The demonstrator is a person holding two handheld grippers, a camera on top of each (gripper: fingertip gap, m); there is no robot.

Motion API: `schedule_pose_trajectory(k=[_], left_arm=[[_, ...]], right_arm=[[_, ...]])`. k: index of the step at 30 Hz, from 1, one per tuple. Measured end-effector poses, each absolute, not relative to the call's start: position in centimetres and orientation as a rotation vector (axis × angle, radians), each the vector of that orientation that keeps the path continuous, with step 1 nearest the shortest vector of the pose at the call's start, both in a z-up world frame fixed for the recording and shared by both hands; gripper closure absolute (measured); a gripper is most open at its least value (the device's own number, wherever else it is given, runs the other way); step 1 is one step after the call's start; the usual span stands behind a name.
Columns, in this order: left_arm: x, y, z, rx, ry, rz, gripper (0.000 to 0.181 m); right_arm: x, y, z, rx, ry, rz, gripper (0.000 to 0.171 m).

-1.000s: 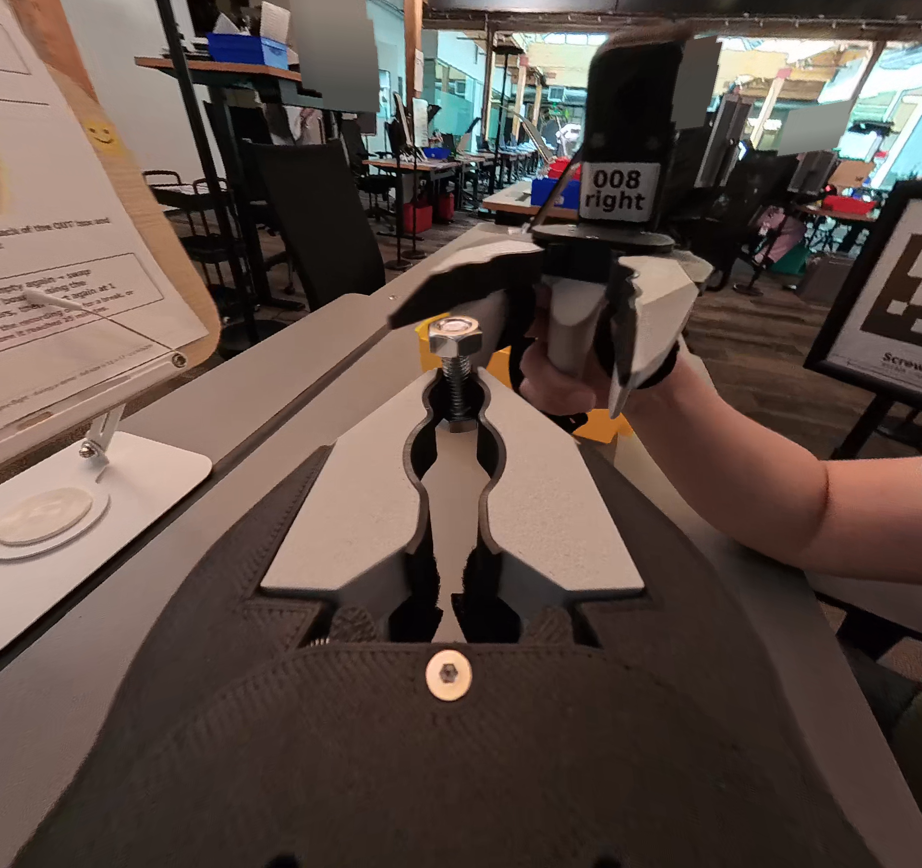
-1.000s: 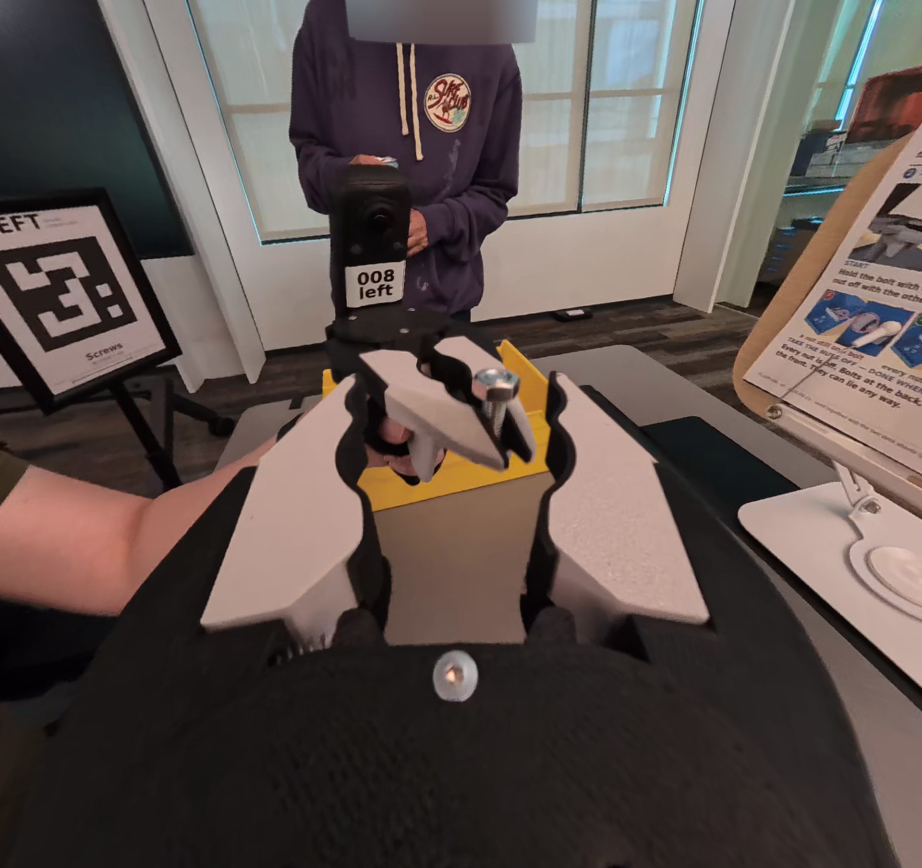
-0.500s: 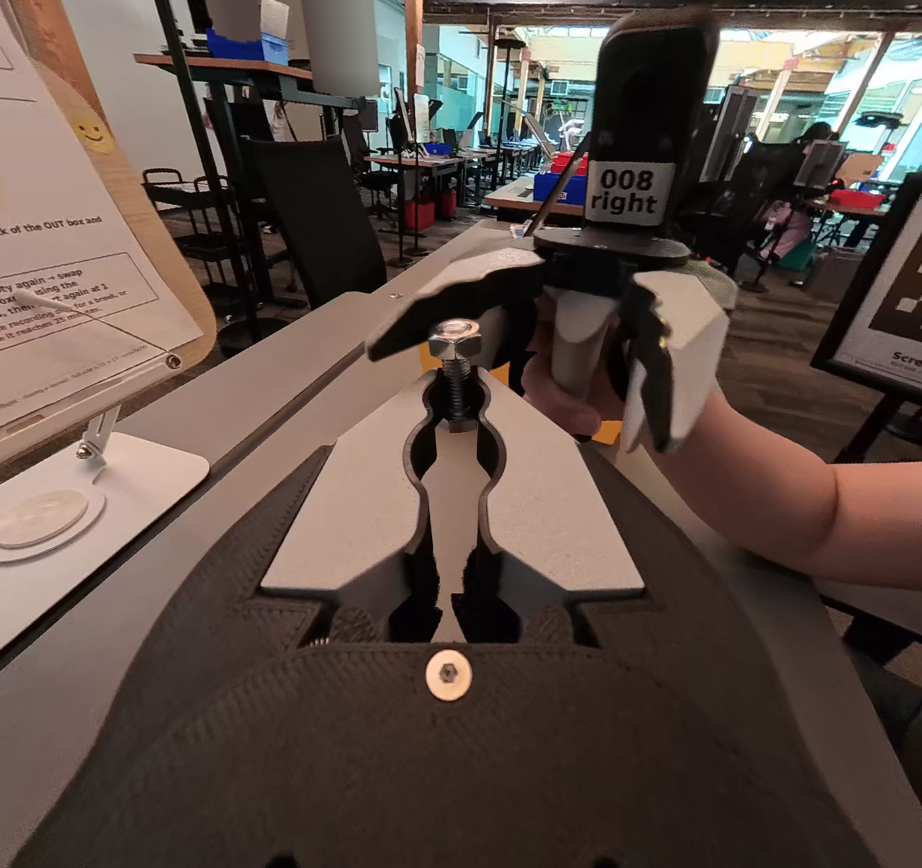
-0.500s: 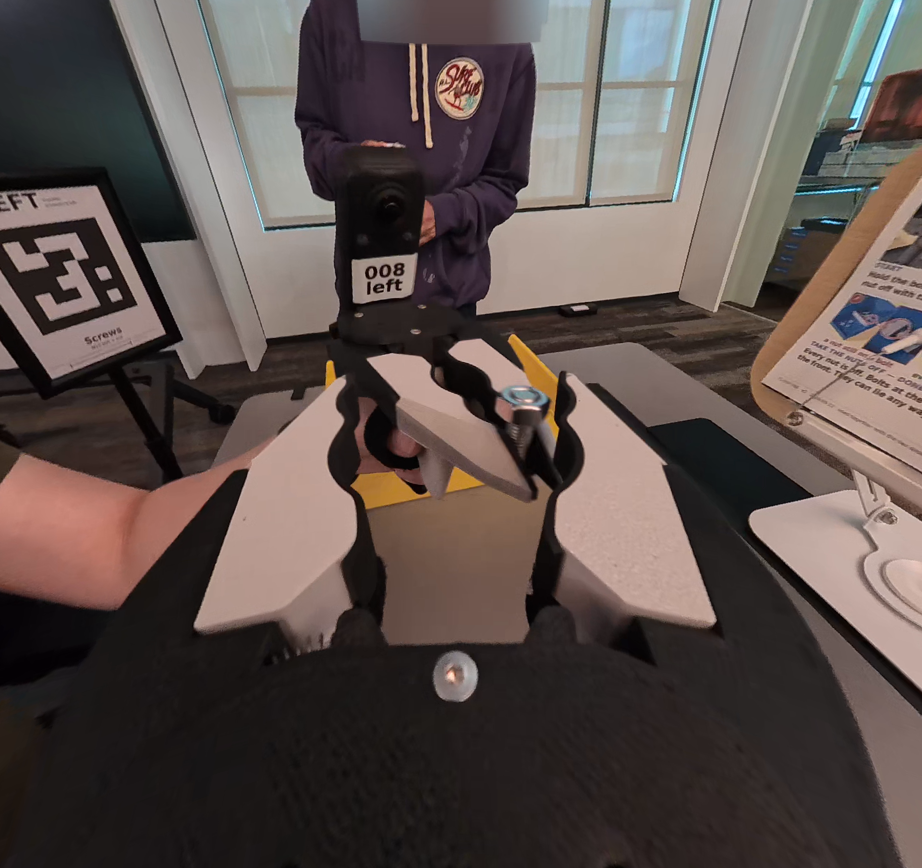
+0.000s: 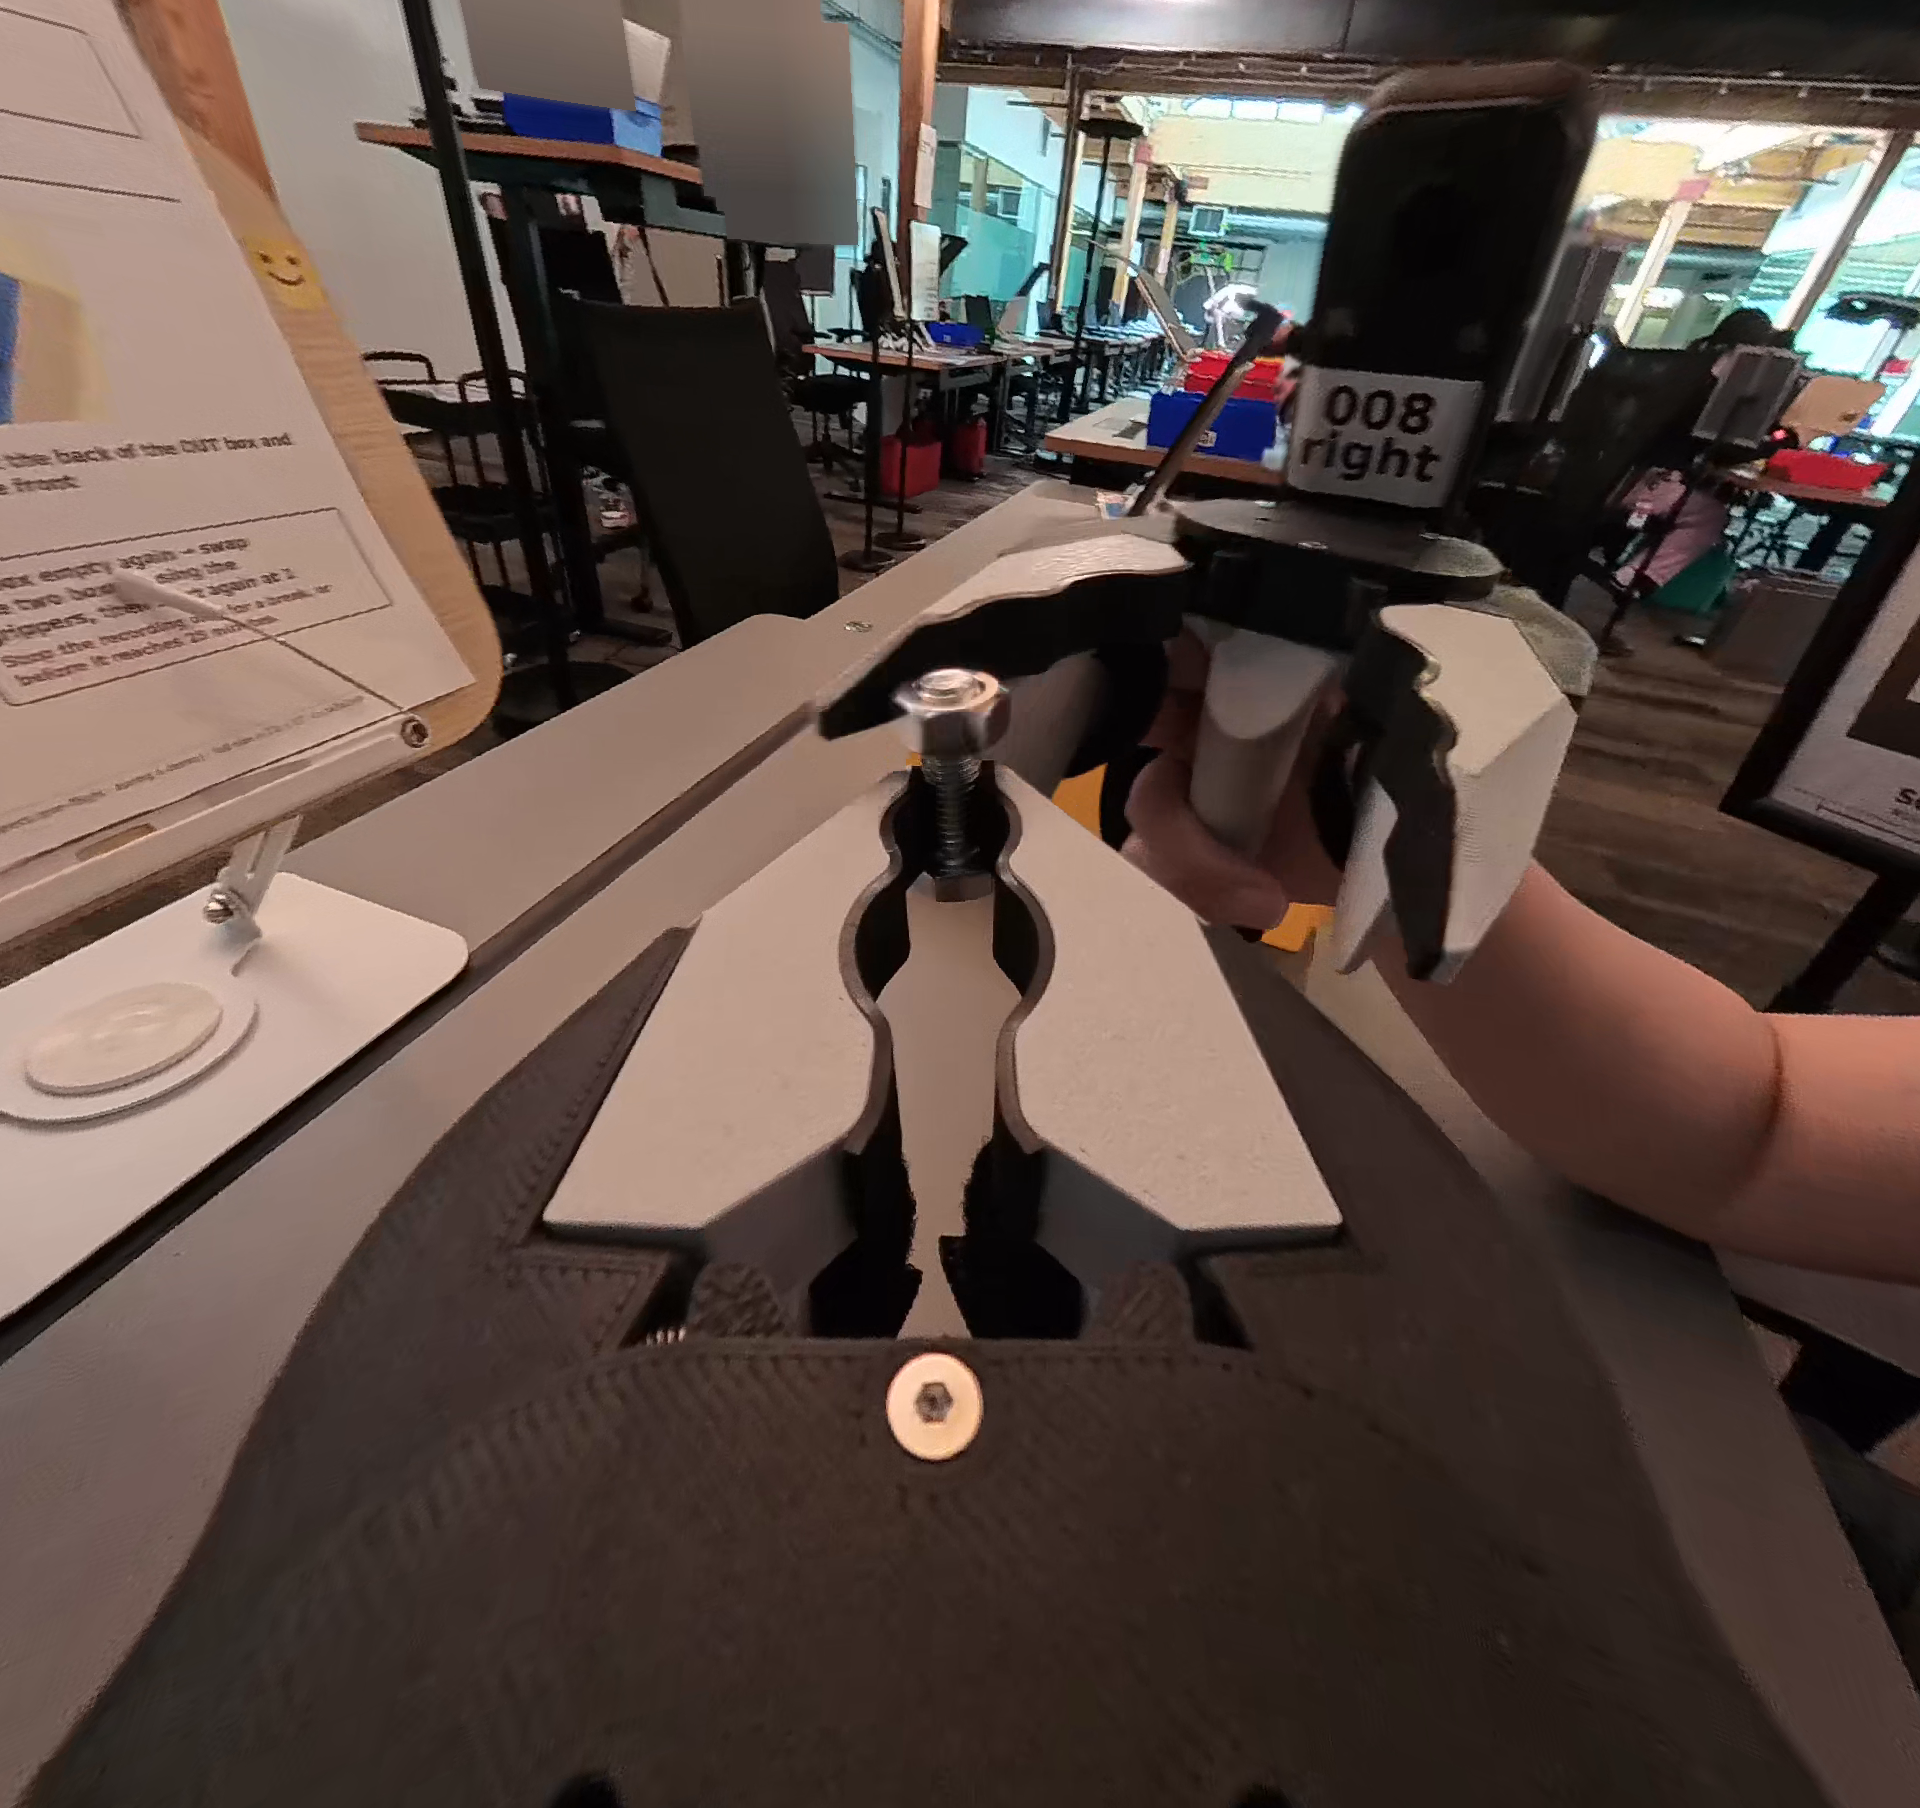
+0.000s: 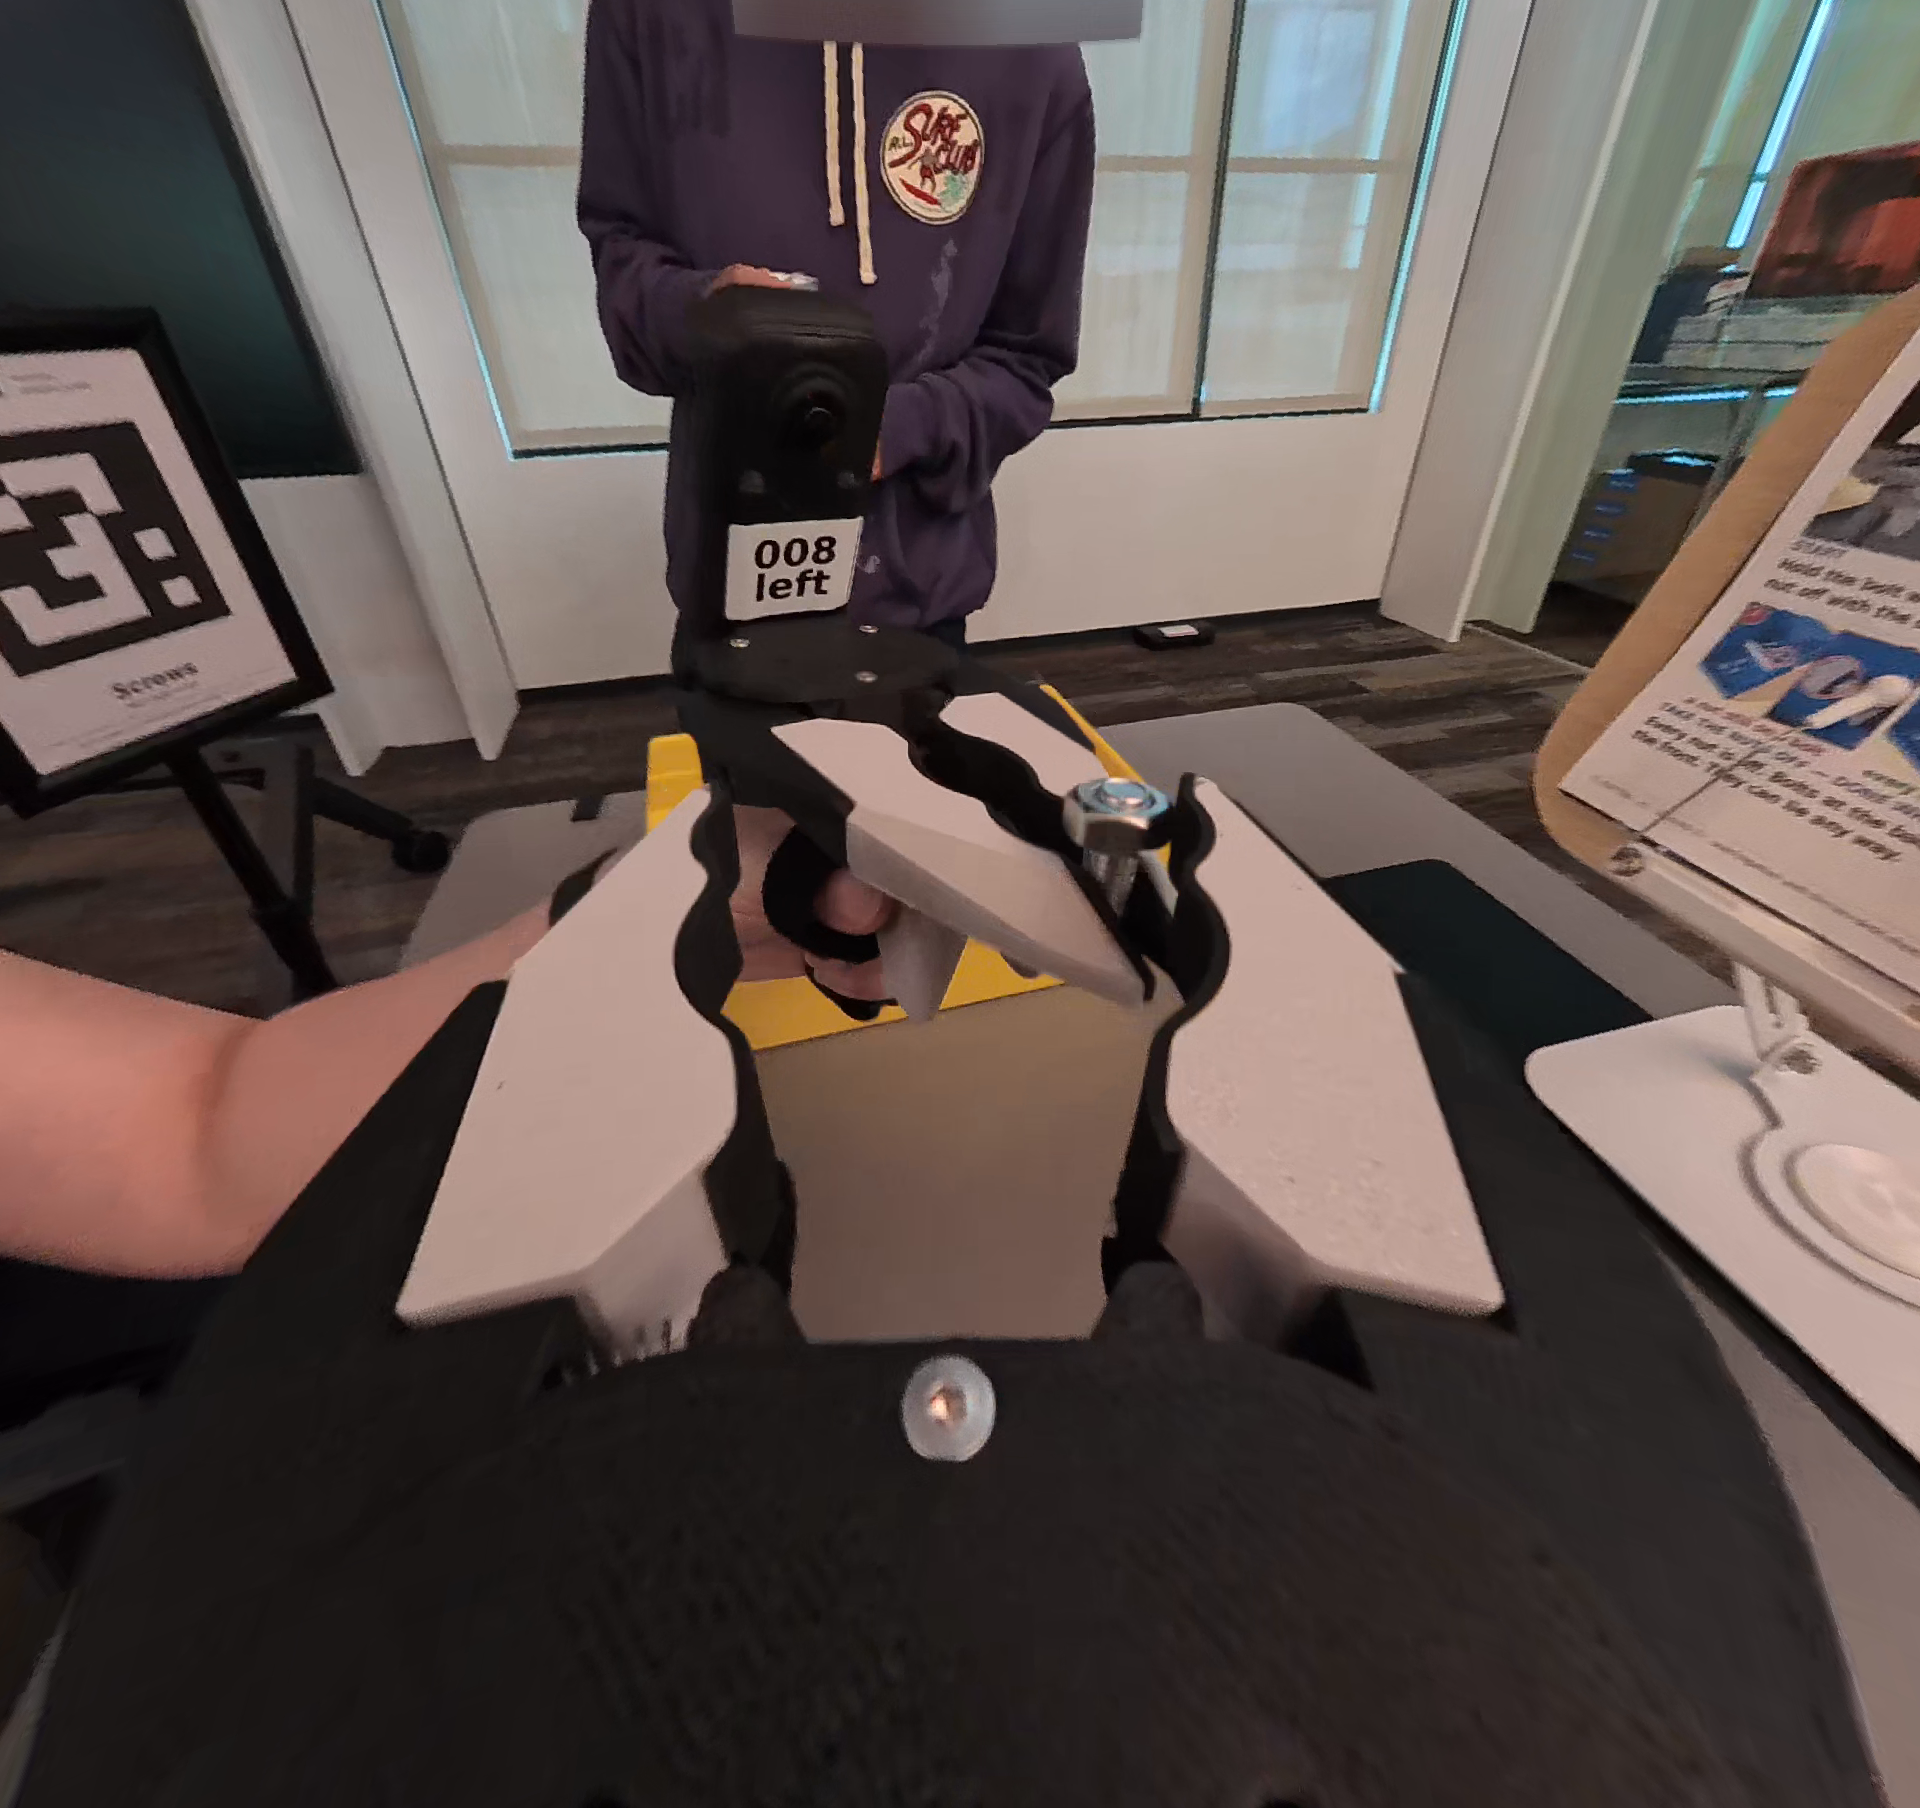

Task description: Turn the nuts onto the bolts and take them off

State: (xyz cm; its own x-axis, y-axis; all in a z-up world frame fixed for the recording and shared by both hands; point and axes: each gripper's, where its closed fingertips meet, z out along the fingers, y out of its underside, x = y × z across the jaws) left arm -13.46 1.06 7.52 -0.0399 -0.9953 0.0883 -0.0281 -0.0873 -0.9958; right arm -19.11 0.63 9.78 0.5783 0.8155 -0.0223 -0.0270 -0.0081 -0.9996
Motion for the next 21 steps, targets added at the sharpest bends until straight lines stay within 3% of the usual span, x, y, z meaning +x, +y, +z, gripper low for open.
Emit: schedule_pose_trajectory(k=[4,11,14,17,21], left_arm=[[-14.4,1.9,8.2,-1.276,1.171,-1.315,0.174],[-13.7,1.3,7.6,-1.270,1.222,-1.281,0.174],[-14.4,2.6,7.4,-1.299,1.153,-1.327,0.174],[-14.9,3.5,7.0,-1.327,1.123,-1.370,0.174],[-14.6,2.1,7.3,-1.282,1.199,-1.374,0.174]], right_arm=[[-18.6,0.4,10.5,-1.405,-0.717,0.757,0.095],[-19.7,0.5,9.7,-1.419,-0.732,0.785,0.080],[-18.2,0.6,9.7,-1.412,-0.689,0.825,0.090],[-17.2,0.5,10.6,-1.364,-0.592,0.986,0.090],[-18.4,1.1,10.1,-1.383,-0.655,0.890,0.081]])
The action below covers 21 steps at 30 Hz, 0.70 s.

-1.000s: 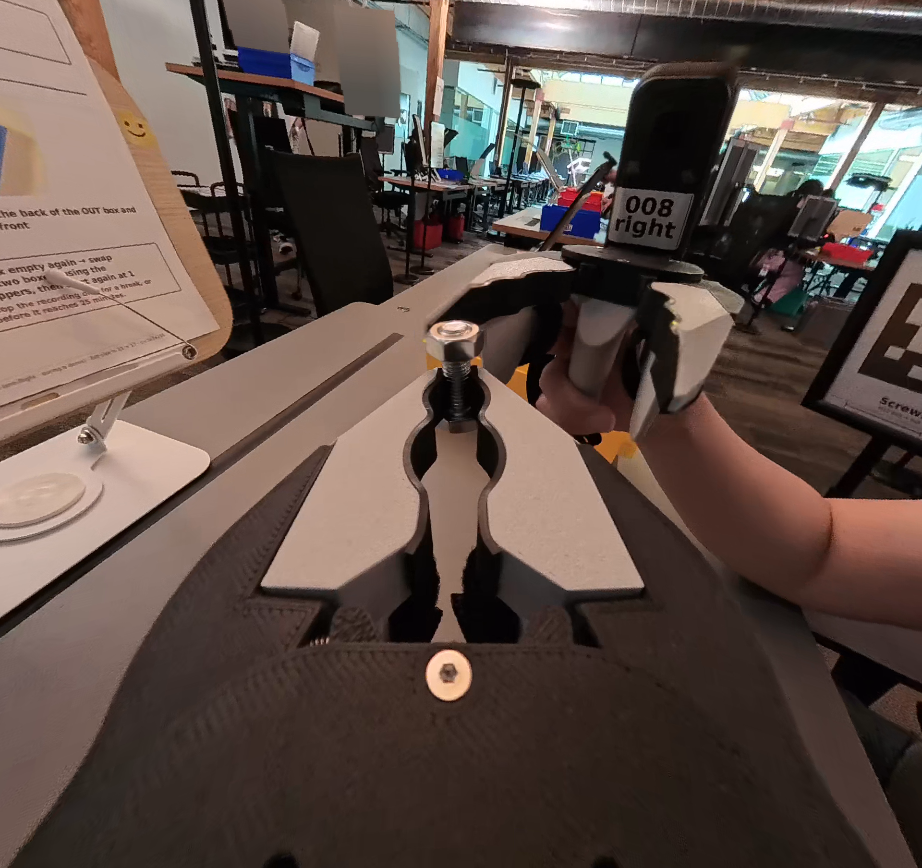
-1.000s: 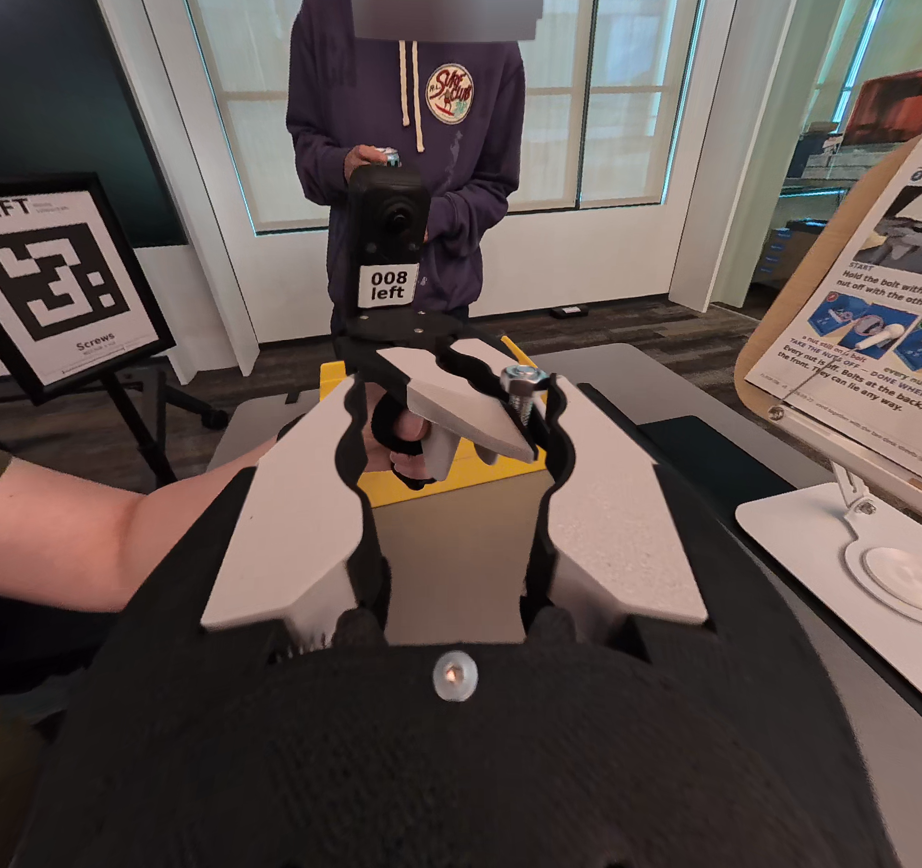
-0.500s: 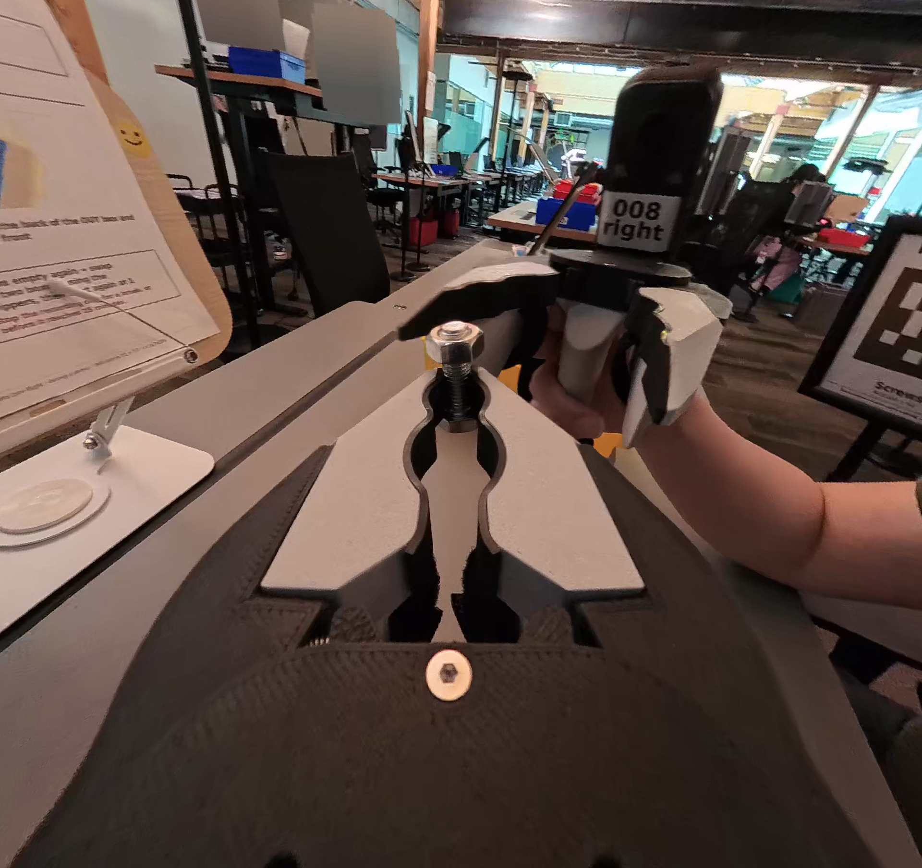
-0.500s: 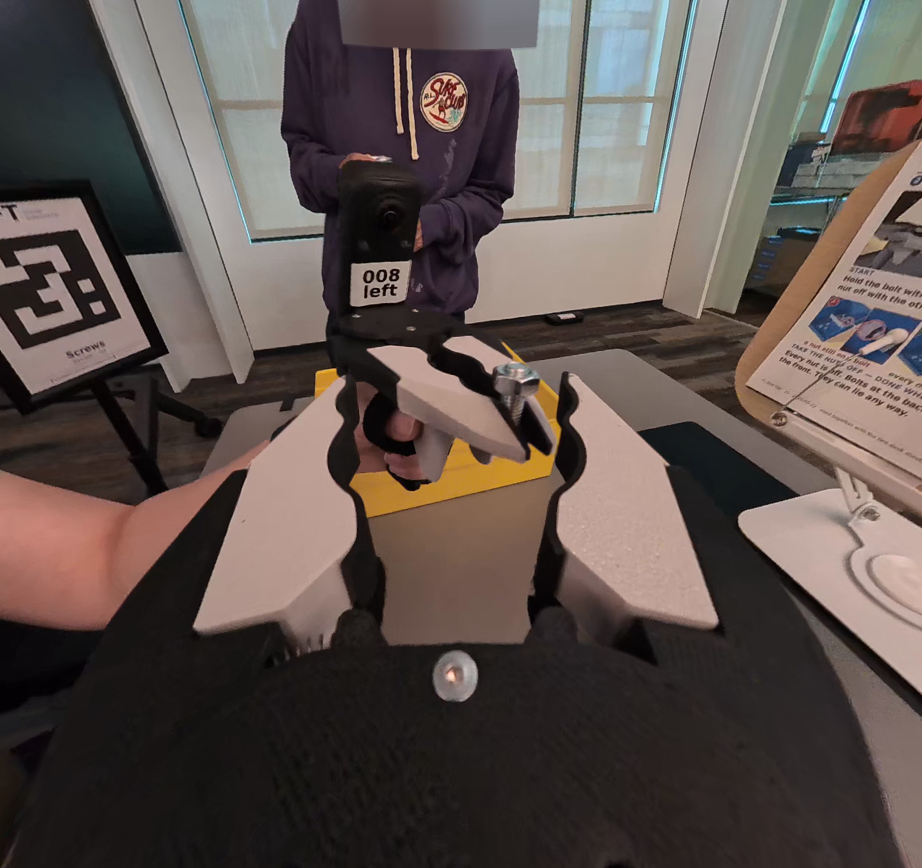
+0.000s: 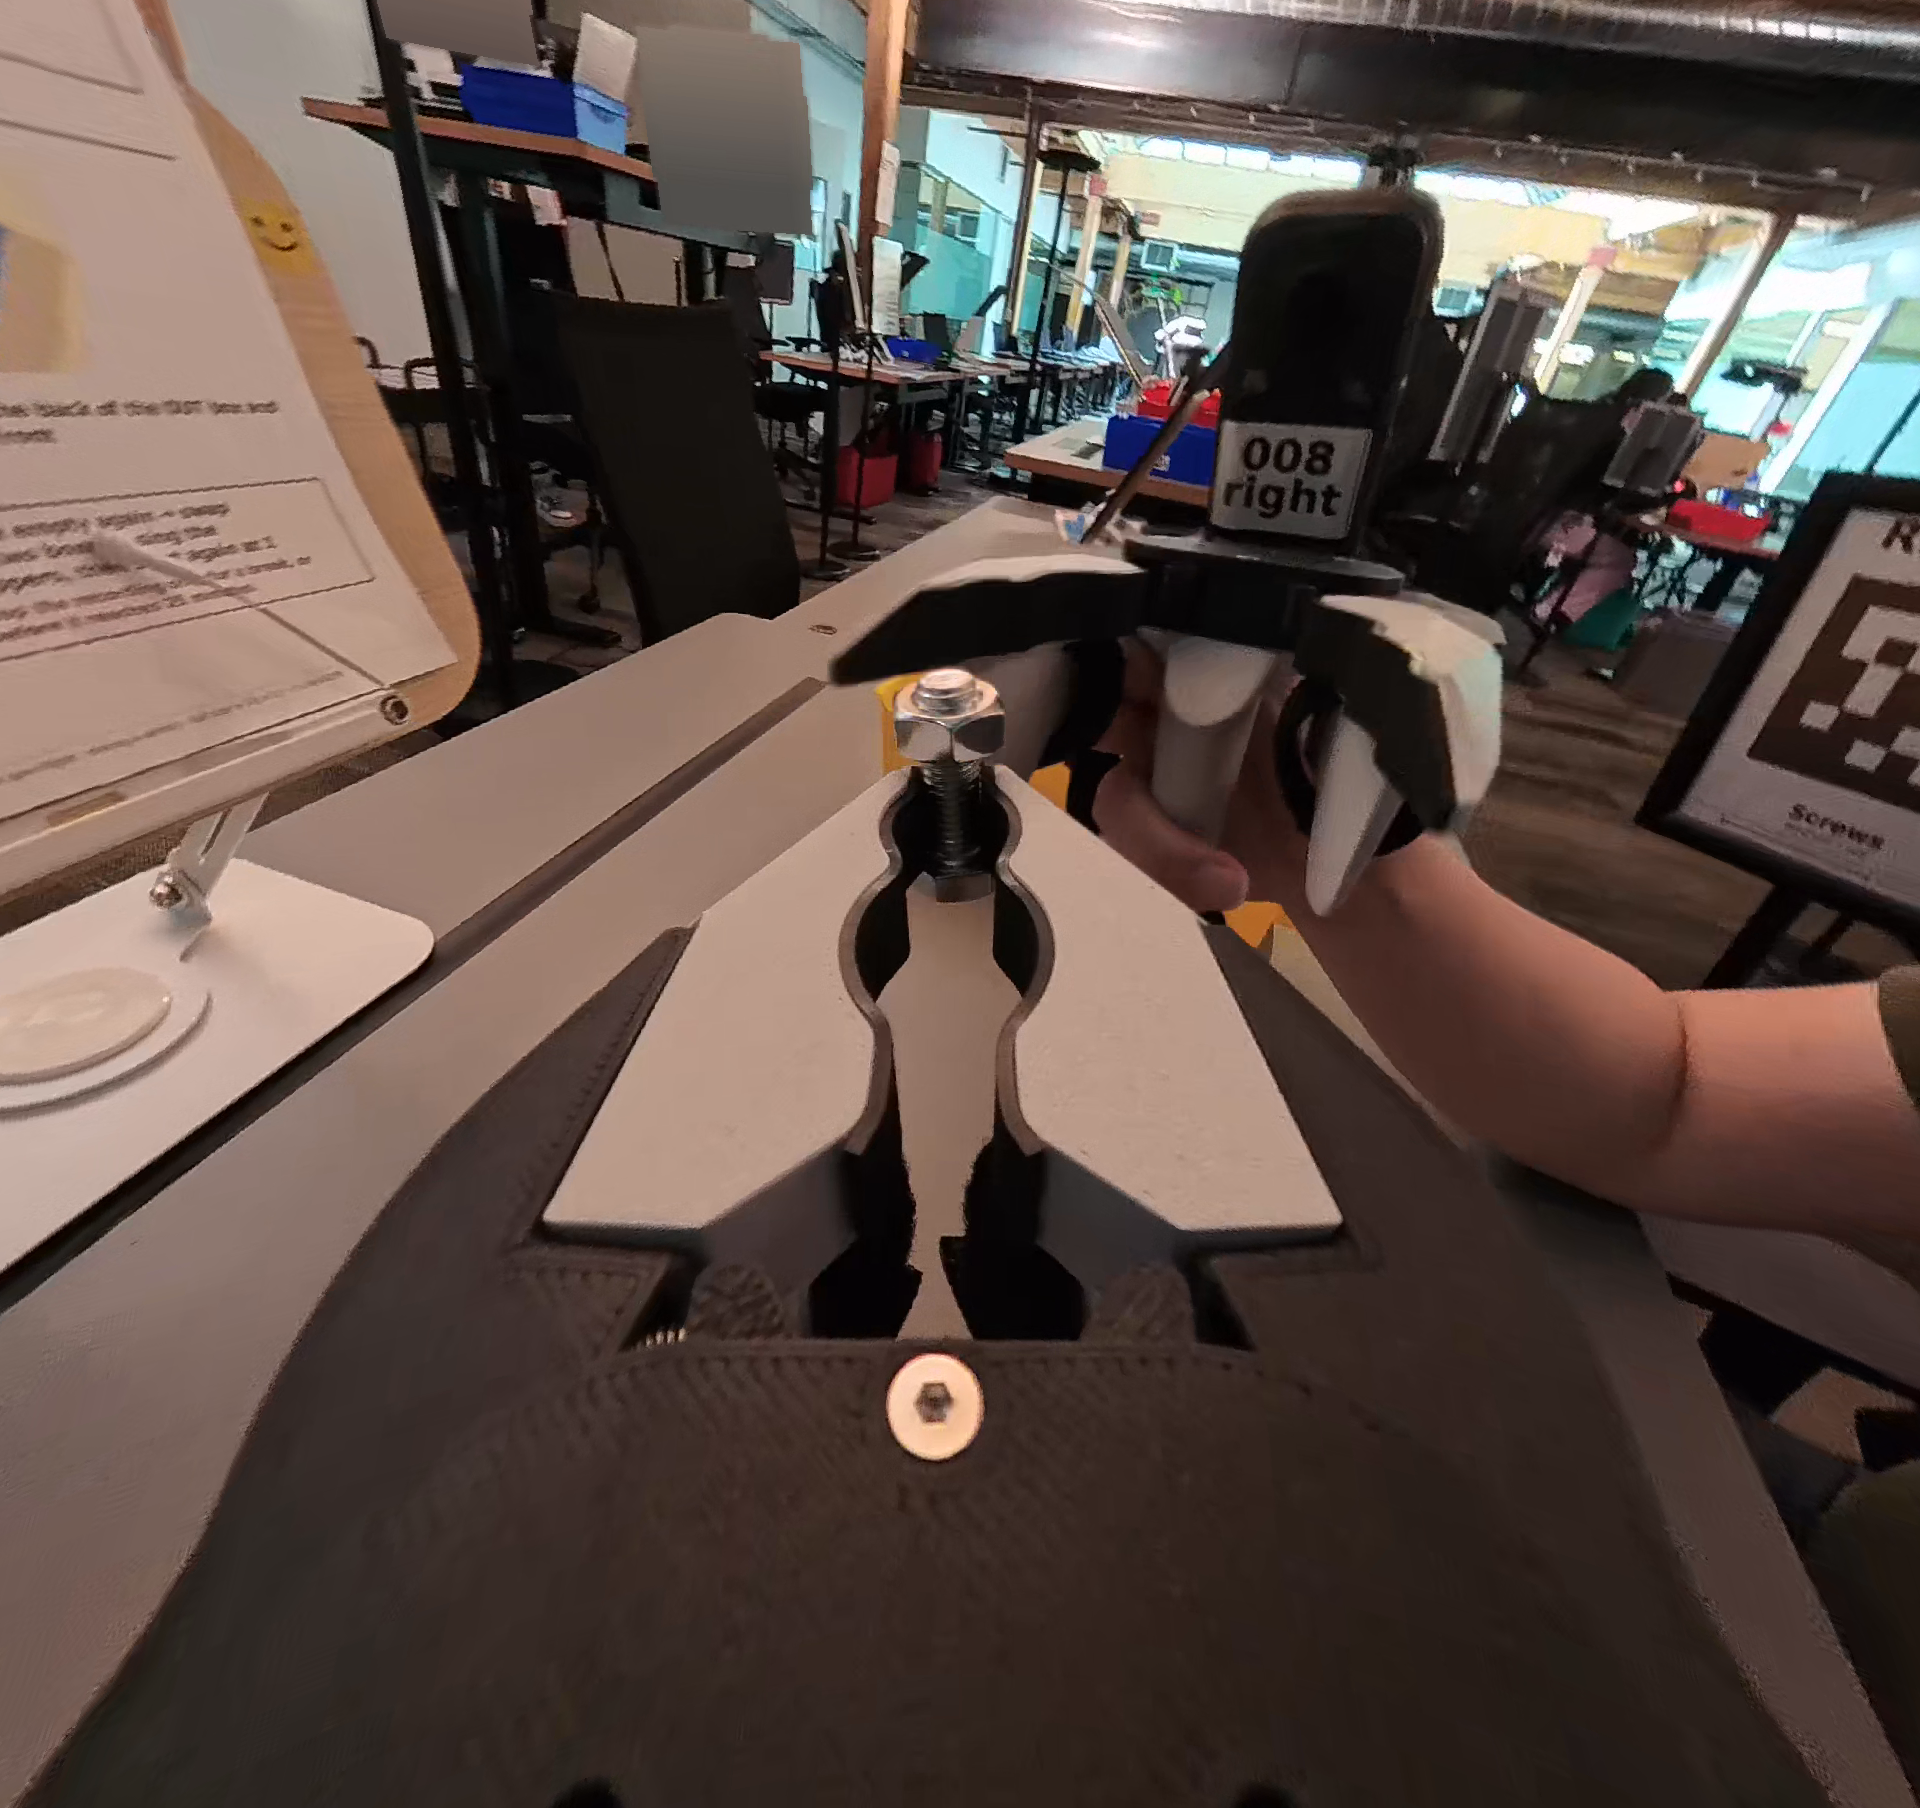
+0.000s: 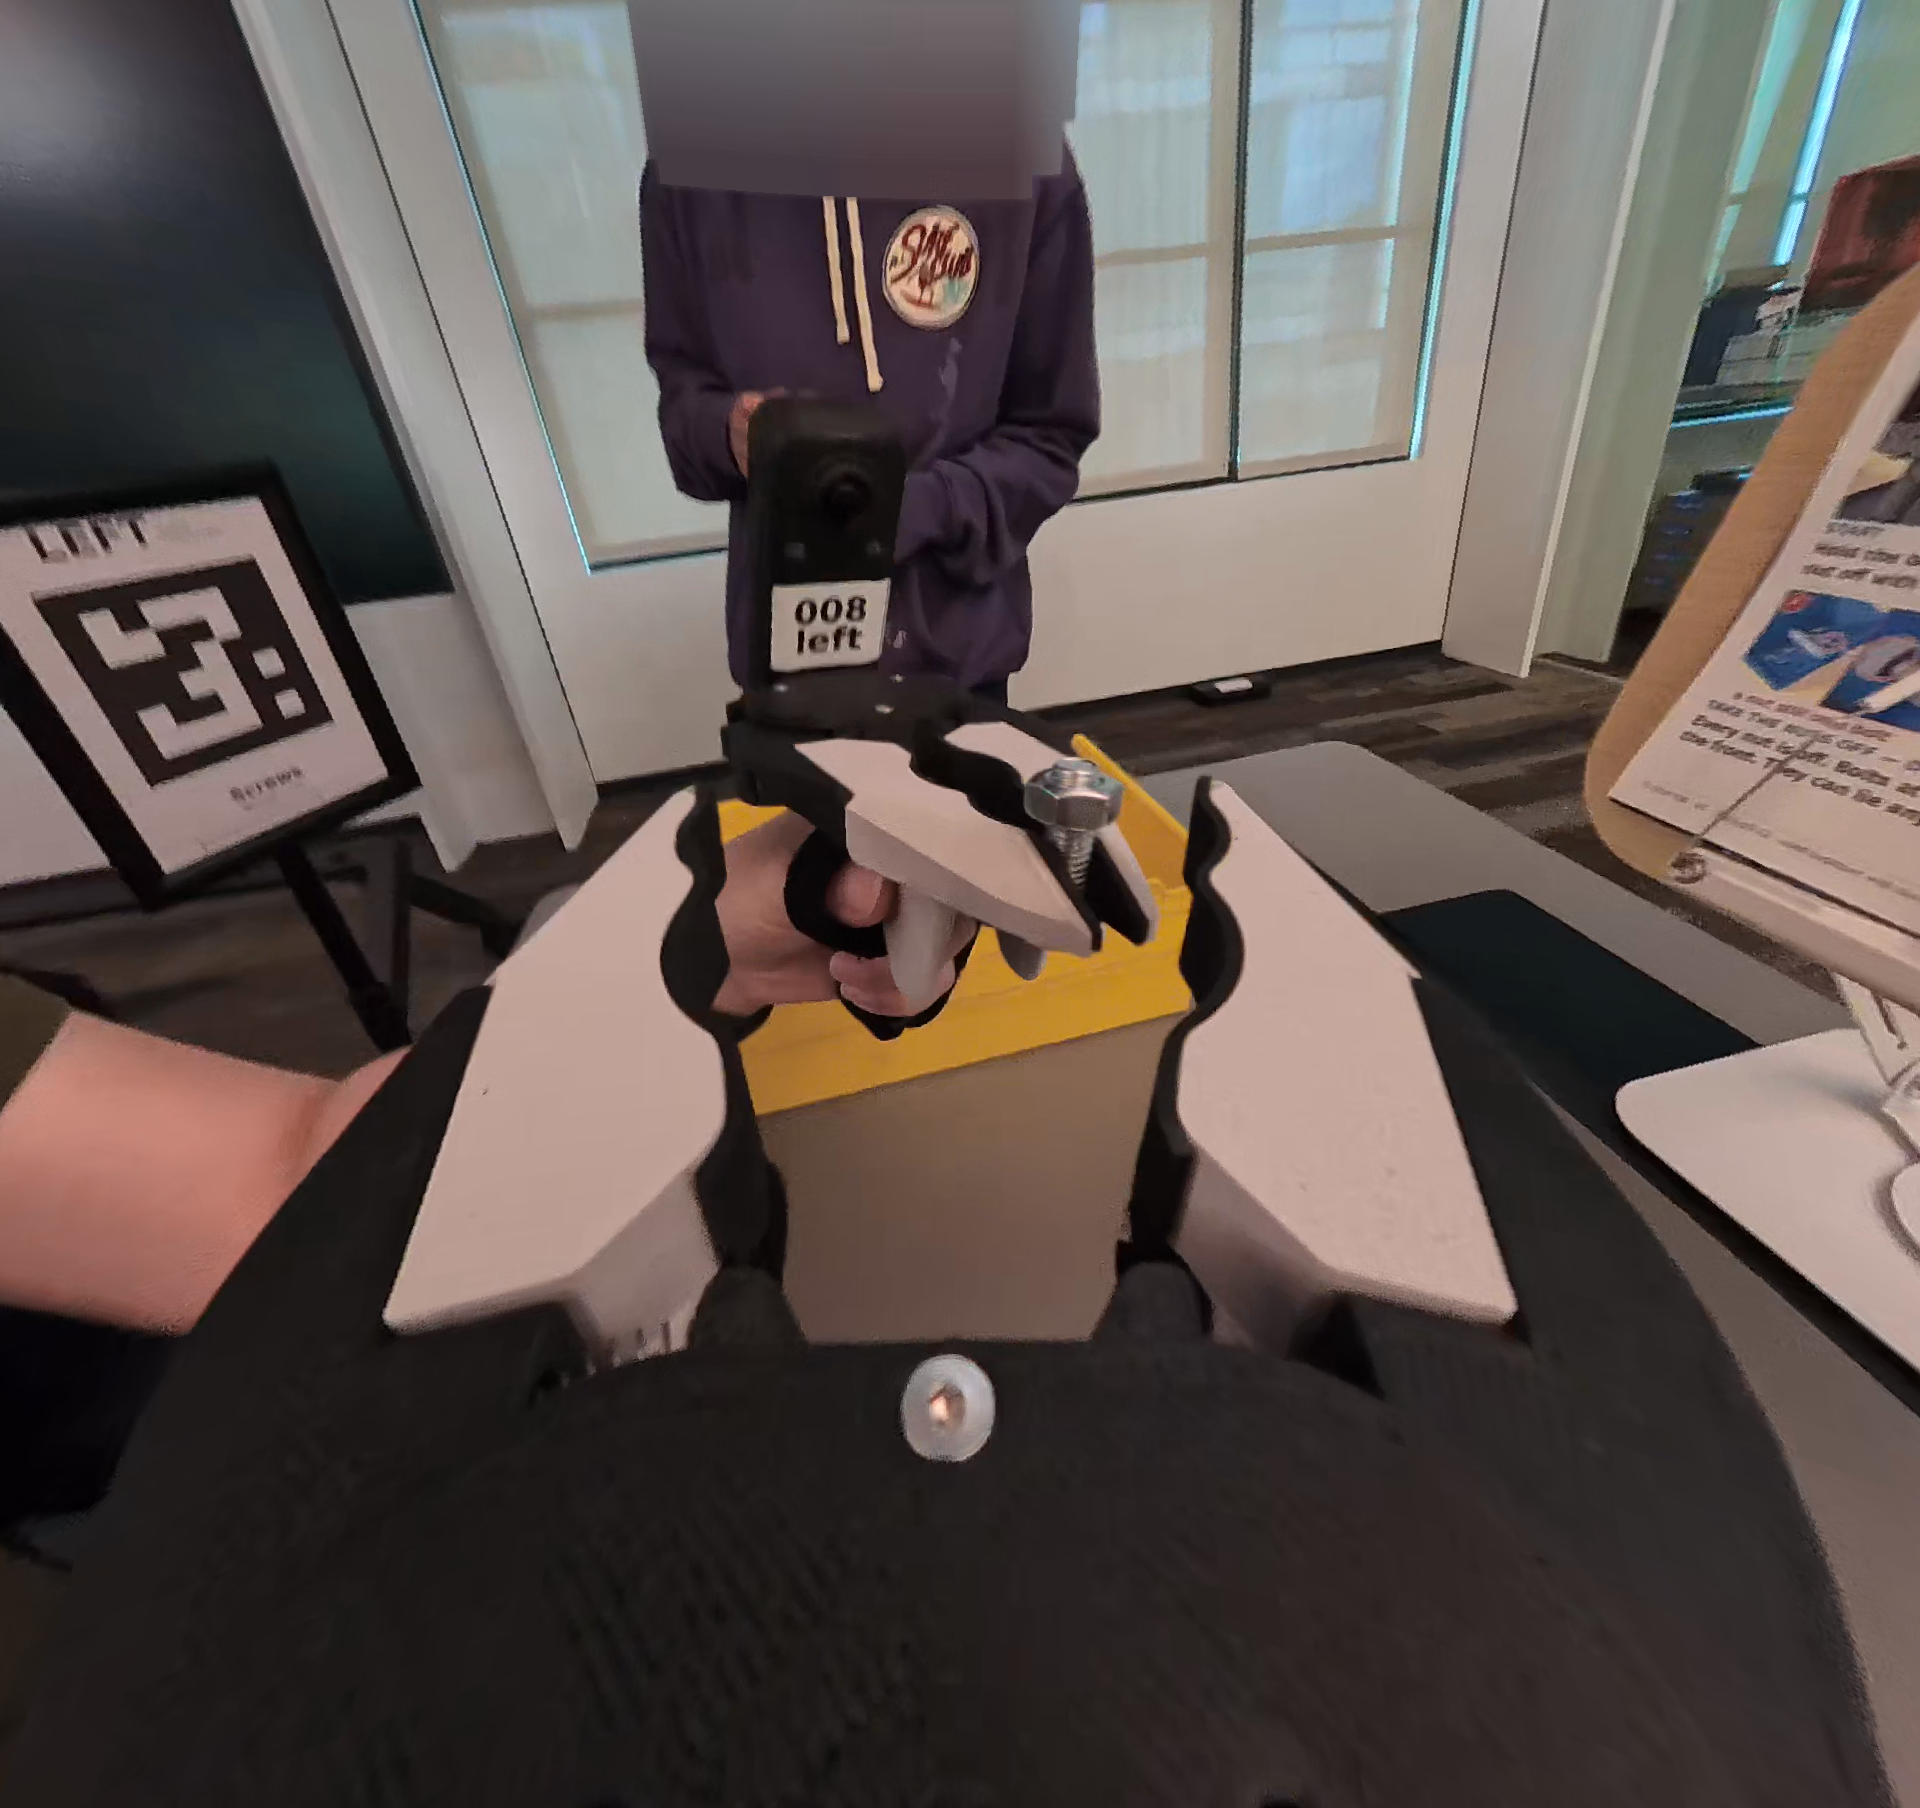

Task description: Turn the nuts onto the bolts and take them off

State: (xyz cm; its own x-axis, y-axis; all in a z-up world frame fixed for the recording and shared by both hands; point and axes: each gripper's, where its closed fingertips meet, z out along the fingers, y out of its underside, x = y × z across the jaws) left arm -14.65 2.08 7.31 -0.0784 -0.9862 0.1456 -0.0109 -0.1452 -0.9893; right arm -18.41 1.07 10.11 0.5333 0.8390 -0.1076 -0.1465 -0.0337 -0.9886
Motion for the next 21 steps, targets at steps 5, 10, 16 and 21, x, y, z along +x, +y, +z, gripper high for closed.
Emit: schedule_pose_trajectory(k=[5,10,16,21], left_arm=[[-14.1,1.9,7.1,-1.280,1.205,-1.351,0.174],[-14.7,2.5,7.2,-1.302,1.178,-1.354,0.174],[-14.0,1.3,7.1,-1.285,1.241,-1.336,0.174],[-14.4,1.9,7.3,-1.292,1.211,-1.294,0.174]], right_arm=[[-19.7,0.8,9.0,-1.425,-0.730,0.807,0.080],[-18.5,0.8,9.8,-1.425,-0.689,0.799,0.094],[-17.6,1.5,10.1,-1.445,-0.598,0.844,0.116],[-17.6,0.3,9.7,-1.496,-0.689,0.791,0.120]])
